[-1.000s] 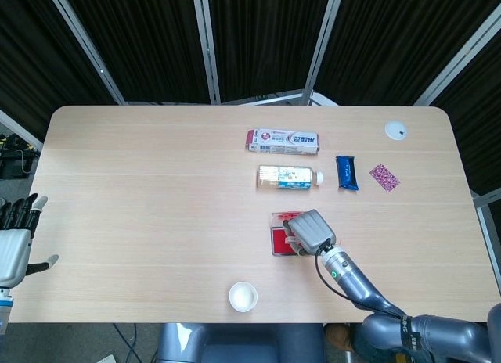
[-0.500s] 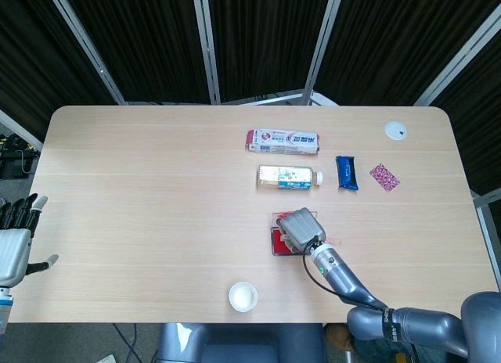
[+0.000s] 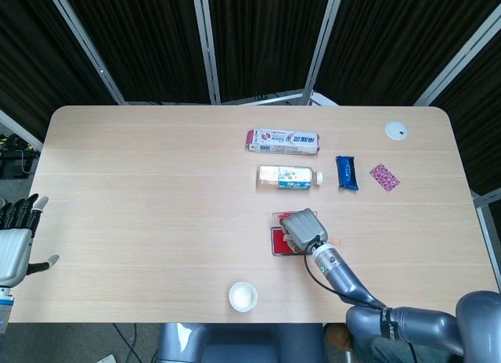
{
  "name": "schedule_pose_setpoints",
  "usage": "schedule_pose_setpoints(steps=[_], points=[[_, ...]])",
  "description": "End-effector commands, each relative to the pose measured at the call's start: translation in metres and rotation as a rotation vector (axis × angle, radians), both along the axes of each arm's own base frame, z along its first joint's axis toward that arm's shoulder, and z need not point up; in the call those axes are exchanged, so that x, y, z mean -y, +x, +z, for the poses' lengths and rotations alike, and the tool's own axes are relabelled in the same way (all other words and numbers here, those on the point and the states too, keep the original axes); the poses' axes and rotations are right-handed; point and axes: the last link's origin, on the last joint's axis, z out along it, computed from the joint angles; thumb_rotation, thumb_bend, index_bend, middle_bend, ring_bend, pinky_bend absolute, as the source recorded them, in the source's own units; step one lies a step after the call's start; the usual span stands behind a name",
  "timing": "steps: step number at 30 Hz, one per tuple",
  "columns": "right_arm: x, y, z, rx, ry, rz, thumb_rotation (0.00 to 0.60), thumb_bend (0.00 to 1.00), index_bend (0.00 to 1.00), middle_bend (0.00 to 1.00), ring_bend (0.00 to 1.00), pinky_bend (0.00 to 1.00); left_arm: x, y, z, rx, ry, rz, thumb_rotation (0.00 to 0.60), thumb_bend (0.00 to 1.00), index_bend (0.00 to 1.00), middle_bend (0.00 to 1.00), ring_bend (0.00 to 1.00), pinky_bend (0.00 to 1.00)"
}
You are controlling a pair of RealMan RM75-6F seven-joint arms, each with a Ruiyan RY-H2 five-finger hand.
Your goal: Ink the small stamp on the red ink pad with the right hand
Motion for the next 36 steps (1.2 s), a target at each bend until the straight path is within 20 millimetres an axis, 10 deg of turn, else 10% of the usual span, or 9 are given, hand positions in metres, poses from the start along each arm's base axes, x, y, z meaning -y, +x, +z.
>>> schedule_pose_setpoints(steps=[1,20,36], points=[[-0.001,-0.005,-0.003,-0.008,0.006,-0.010,0.600,0.51,0.54,0.61,0.87,1.00,0.000,0.000,0.000,0.000,-0.002,0.000,0.600,0.00,0.00,0.00,0.00,0.00],[0.000,-0.008,0.001,0.010,-0.001,-0.022,0.600,0.52,0.54,0.61,0.87,1.00,0.001,0.001,0.000,0.006,-0.008,-0.002,0.600,0.00,0.00,0.00,0.00,0.00],[0.000,-0.011,0.058,0.060,-0.076,-0.038,0.600,0.52,0.54,0.61,0.87,1.00,0.004,0.003,0.001,0.012,-0.009,-0.014,0.600,0.00,0.00,0.00,0.00,0.00]])
